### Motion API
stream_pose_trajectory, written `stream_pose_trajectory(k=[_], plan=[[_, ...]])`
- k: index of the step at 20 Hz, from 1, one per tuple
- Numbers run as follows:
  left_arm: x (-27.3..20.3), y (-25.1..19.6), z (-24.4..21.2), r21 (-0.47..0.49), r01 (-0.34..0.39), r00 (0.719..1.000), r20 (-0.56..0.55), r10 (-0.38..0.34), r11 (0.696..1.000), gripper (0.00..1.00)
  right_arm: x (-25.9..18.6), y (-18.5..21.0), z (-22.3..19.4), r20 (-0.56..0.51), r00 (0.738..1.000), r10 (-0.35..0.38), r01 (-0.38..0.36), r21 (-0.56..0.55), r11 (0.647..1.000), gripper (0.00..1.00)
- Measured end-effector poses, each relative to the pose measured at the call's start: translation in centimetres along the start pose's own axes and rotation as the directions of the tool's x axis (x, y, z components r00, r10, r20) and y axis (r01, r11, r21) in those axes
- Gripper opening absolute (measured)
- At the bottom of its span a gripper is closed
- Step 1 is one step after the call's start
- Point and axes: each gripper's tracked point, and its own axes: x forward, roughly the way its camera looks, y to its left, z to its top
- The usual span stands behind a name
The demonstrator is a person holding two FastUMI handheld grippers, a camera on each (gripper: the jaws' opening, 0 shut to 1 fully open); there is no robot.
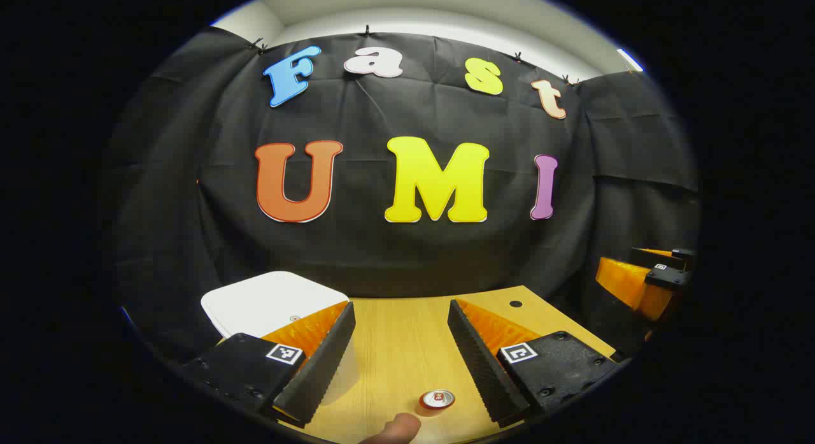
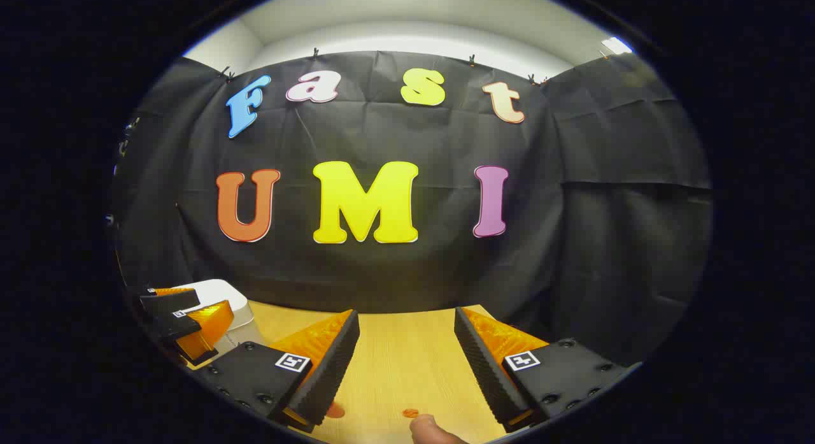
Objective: Press the lid of the desktop garbage bin to open it, pick up the crumpled paper on the desktop and throw it into the bin, then pick up the pop can on the desktop and drop it into the bin, and finally close the garbage bin lid.
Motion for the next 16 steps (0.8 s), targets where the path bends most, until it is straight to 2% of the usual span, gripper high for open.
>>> stream_pose_trajectory(k=[1,4,8,13,16], plan=[[0.1,-0.1,0.1,0.003,-0.001,1.000,0.003,0.001,1.000,0.97,0.1,0.0,0.2,0.007,1.000,0.004,-0.004,-0.008,1.000,0.94],[0.3,-0.8,0.4,-0.007,0.012,1.000,0.018,-0.012,1.000,0.96,0.0,0.0,0.3,0.018,1.000,0.015,-0.015,-0.007,1.000,0.94],[0.4,-0.9,0.3,0.011,0.013,1.000,0.014,-0.013,1.000,0.96,0.7,-1.4,-0.1,0.011,1.000,-0.024,0.024,0.008,1.000,0.95],[0.4,-0.8,-0.3,0.019,0.006,1.000,-0.005,-0.006,1.000,0.97,1.3,-1.5,-0.7,-0.016,0.999,-0.037,0.037,0.033,0.999,0.95],[0.2,-0.4,-0.5,0.032,-0.008,1.000,-0.013,0.009,0.999,0.97,1.3,-0.8,-0.7,-0.007,1.000,-0.015,0.015,0.025,1.000,0.95]])
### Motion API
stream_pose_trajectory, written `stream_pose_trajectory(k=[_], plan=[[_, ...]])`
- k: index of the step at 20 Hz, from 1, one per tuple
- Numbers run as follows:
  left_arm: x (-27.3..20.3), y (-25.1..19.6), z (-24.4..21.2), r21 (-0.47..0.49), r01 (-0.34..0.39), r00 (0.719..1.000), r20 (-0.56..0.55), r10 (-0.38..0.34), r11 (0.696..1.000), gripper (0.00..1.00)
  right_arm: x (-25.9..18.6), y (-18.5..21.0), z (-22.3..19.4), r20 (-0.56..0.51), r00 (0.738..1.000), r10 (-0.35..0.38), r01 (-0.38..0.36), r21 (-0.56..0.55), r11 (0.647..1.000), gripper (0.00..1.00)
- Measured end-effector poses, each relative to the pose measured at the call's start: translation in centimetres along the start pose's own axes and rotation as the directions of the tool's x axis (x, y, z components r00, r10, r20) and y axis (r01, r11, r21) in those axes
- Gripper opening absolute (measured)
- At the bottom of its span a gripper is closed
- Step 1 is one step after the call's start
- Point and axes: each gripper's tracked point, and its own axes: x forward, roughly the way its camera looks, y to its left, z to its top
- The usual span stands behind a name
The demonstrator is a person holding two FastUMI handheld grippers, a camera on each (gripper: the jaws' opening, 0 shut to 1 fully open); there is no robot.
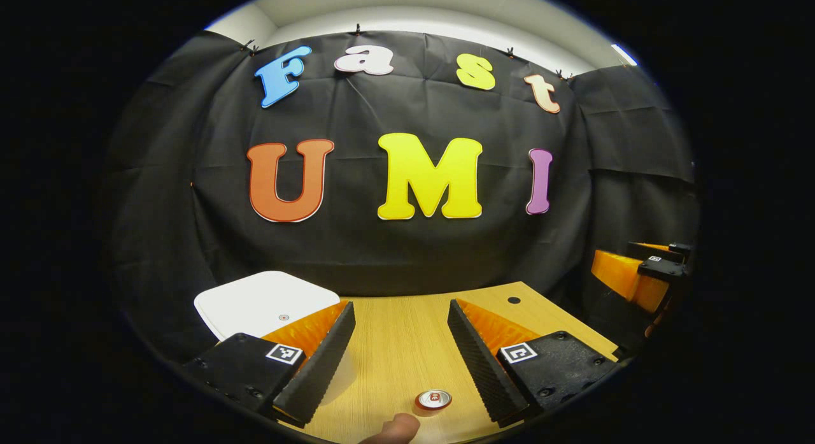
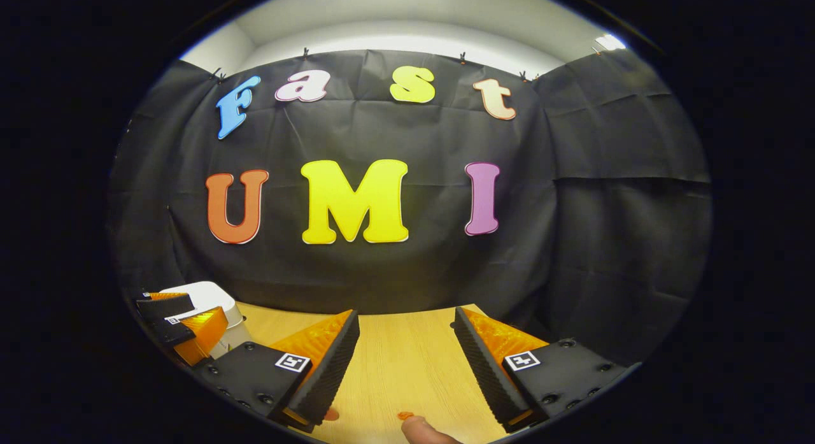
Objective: Press the lid of the desktop garbage bin to open it, pick up the crumpled paper on the desktop and throw it into the bin, then pick up the pop can on the desktop and drop it into the bin, and finally close the garbage bin lid.
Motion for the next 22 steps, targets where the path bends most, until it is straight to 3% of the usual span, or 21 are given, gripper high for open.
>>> stream_pose_trajectory(k=[14,22], plan=[[-0.4,1.8,0.9,0.037,-0.077,0.997,0.028,0.076,0.996,0.97,0.3,2.8,0.8,0.029,0.996,0.083,-0.081,-0.049,0.995,0.95],[0.5,5.4,0.3,0.005,-0.164,0.986,0.002,0.164,0.986,0.96,0.5,4.8,0.7,0.028,0.991,0.134,-0.131,-0.087,0.988,0.94]])
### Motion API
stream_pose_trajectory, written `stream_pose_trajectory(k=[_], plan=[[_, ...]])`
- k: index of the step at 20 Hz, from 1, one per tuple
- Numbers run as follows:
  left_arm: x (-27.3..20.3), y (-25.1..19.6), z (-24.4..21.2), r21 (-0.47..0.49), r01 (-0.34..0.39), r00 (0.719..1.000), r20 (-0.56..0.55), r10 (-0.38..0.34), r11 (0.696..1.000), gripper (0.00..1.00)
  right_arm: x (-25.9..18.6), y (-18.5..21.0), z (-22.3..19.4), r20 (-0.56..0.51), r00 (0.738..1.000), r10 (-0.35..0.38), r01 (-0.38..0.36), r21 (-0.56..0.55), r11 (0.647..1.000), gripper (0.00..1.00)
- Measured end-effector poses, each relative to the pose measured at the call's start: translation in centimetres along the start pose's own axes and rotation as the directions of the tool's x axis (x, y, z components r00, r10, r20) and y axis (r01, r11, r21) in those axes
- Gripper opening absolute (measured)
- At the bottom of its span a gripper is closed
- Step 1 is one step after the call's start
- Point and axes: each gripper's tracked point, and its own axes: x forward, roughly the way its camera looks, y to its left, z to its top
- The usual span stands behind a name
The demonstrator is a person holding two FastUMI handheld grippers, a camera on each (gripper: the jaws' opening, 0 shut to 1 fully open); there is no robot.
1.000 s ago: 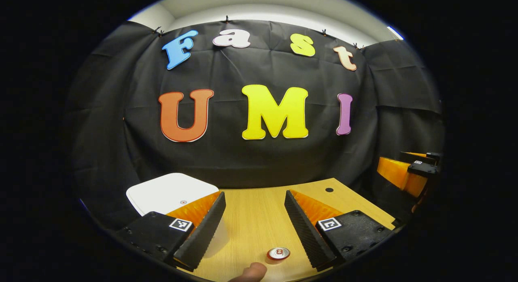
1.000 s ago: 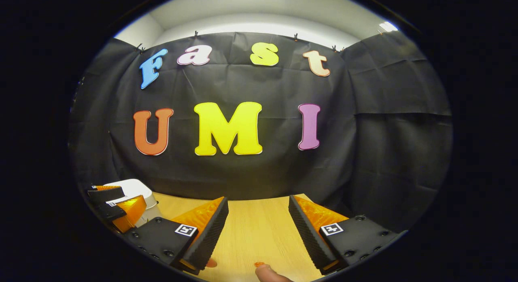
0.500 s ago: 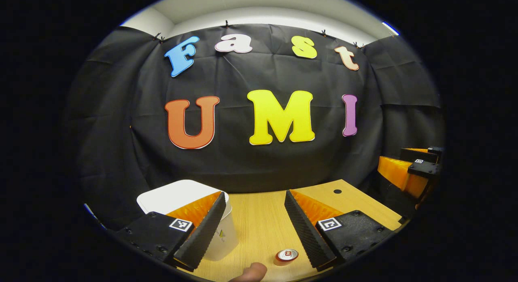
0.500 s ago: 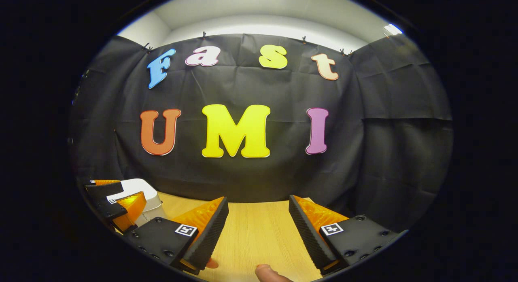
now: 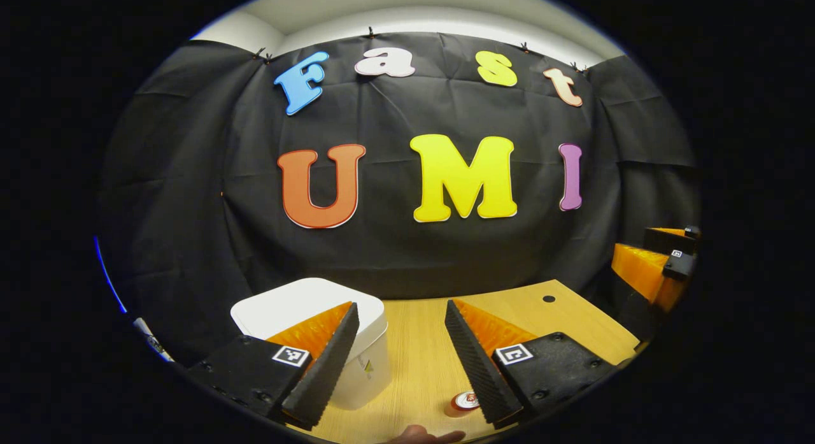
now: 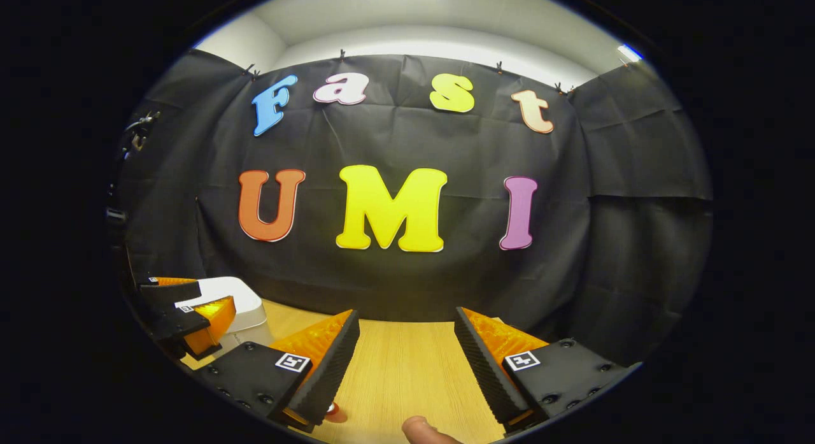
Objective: Press the lid of the desktop garbage bin to open it, pick up the crumpled paper on the desktop and throw it into the bin, then pick up the pop can on the desktop and drop it into the bin, and finally close the garbage bin lid.
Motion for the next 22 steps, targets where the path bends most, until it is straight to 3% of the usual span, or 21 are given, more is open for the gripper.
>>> stream_pose_trajectory(k=[1,4,5,7,9,12,15,17,19,22], plan=[[0.4,0.7,0.3,-0.007,-0.018,1.000,0.008,0.018,1.000,0.83,0.0,0.4,0.0,0.000,1.000,0.009,-0.009,-0.010,1.000,0.95],[1.8,3.2,0.2,0.001,-0.100,0.995,0.009,0.100,0.995,0.71,0.6,2.5,-0.3,-0.005,0.999,0.050,-0.050,-0.023,0.998,0.95],[2.3,4.1,-0.1,-0.003,-0.126,0.992,-0.009,0.126,0.992,0.61,0.7,3.3,-0.3,-0.006,0.998,0.065,-0.065,-0.029,0.997,0.95],[3.4,5.3,-0.9,-0.025,-0.162,0.986,-0.048,0.161,0.986,0.54,0.8,5.2,-0.3,-0.003,0.994,0.106,-0.106,-0.038,0.994,0.94],[4.6,7.2,-1.8,-0.026,-0.218,0.974,-0.076,0.215,0.976,0.53,0.7,6.9,-0.6,-0.004,0.988,0.152,-0.152,-0.054,0.987,0.94],[5.6,9.3,-3.2,-0.013,-0.278,0.954,-0.125,0.274,0.961,0.37,0.6,8.3,-0.9,-0.006,0.983,0.185,-0.185,-0.098,0.978,0.95],[5.8,10.2,-4.1,-0.011,-0.295,0.945,-0.153,0.290,0.955,0.17,0.7,8.8,-0.8,-0.003,0.980,0.200,-0.200,-0.094,0.975,0.95],[6.2,10.5,-4.4,-0.021,-0.294,0.944,-0.163,0.286,0.956,0.09,0.9,8.4,-1.0,-0.008,0.982,0.190,-0.190,-0.085,0.978,0.95],[6.9,10.2,-4.9,-0.043,-0.278,0.946,-0.186,0.266,0.960,0.04,1.1,8.2,-1.6,-0.025,0.983,0.182,-0.183,-0.079,0.980,0.95],[7.5,9.6,-5.3,-0.061,-0.266,0.944,-0.217,0.247,0.962,0.04,1.3,7.9,-2.4,-0.054,0.983,0.174,-0.178,-0.073,0.981,0.94]])
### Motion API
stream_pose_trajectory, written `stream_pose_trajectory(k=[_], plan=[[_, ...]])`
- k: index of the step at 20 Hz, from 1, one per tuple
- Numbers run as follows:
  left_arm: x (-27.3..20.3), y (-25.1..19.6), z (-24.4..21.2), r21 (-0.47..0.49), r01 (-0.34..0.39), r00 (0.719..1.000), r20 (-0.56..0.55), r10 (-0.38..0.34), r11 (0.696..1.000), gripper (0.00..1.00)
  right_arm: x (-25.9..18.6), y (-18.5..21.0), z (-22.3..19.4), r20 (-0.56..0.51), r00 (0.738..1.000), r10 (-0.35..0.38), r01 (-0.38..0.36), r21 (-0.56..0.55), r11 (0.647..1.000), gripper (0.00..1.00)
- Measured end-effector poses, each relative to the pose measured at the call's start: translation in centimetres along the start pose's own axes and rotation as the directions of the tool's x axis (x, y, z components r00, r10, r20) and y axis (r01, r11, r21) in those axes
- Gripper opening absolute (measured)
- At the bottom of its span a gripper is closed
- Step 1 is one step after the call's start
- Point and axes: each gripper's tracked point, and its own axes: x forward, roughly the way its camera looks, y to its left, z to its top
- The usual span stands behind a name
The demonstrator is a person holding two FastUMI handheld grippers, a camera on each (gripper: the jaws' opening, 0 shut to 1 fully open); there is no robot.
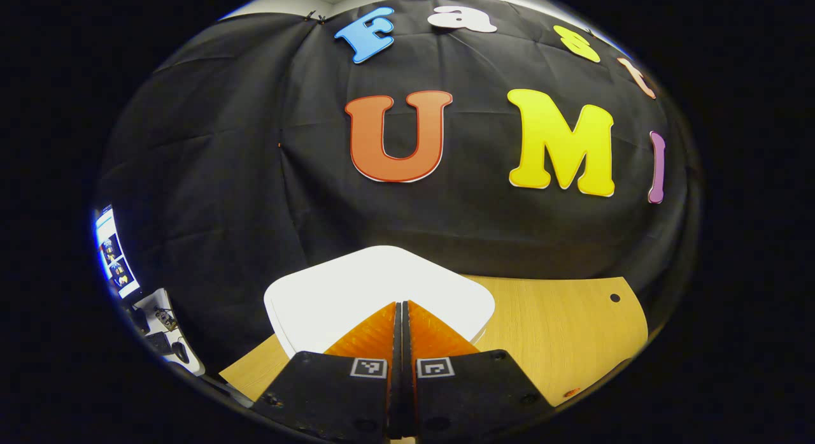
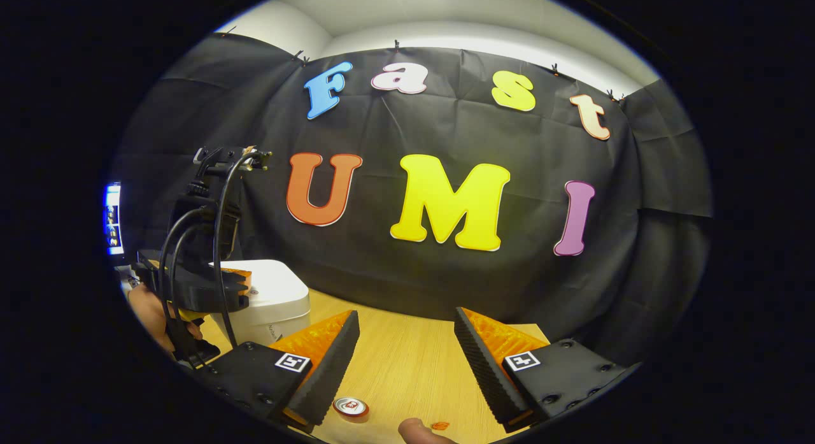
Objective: Press the lid of the desktop garbage bin to open it, pick up the crumpled paper on the desktop and throw it into the bin, then pick up the pop can on the desktop and drop it into the bin, and finally close the garbage bin lid.
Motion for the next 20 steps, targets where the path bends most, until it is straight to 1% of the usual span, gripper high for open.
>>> stream_pose_trajectory(k=[2,6,9,11,15,17,18,20], plan=[[0.3,-0.3,-1.1,-0.014,0.007,0.999,-0.047,-0.008,1.000,0.04,0.0,-0.3,-0.1,-0.007,1.000,-0.005,0.005,0.000,1.000,0.95],[0.2,-0.4,-1.1,0.004,-0.006,0.999,-0.053,0.006,1.000,0.04,0.1,-0.8,-0.7,-0.017,1.000,-0.011,0.011,-0.003,1.000,0.95],[0.2,-0.3,-1.6,0.001,-0.024,0.996,-0.084,0.024,1.000,0.04,0.1,-1.1,-1.3,-0.036,0.999,-0.013,0.013,0.009,1.000,0.95],[0.2,-0.3,-1.7,-0.008,-0.029,0.996,-0.090,0.028,1.000,0.04,0.1,-1.3,-1.4,-0.039,0.999,-0.015,0.015,0.013,1.000,0.95],[0.1,-0.4,-1.2,0.000,-0.025,0.998,-0.066,0.025,1.000,0.04,-0.4,-1.4,-1.3,-0.036,0.999,-0.015,0.015,0.016,1.000,0.95],[0.1,-0.5,-0.5,0.037,-0.018,0.999,-0.051,0.020,0.999,0.04,-0.7,-1.3,-0.9,-0.027,1.000,-0.014,0.014,0.018,1.000,0.95],[-0.1,-0.4,-0.8,0.049,-0.017,0.997,-0.074,0.020,0.999,0.04,-0.9,-1.3,-0.7,-0.023,1.000,-0.013,0.014,0.017,1.000,0.95],[-0.4,-0.3,-0.5,0.073,-0.022,0.996,-0.085,0.028,0.997,0.04,-1.5,-1.2,-0.6,-0.019,1.000,-0.011,0.012,0.016,1.000,0.95]])
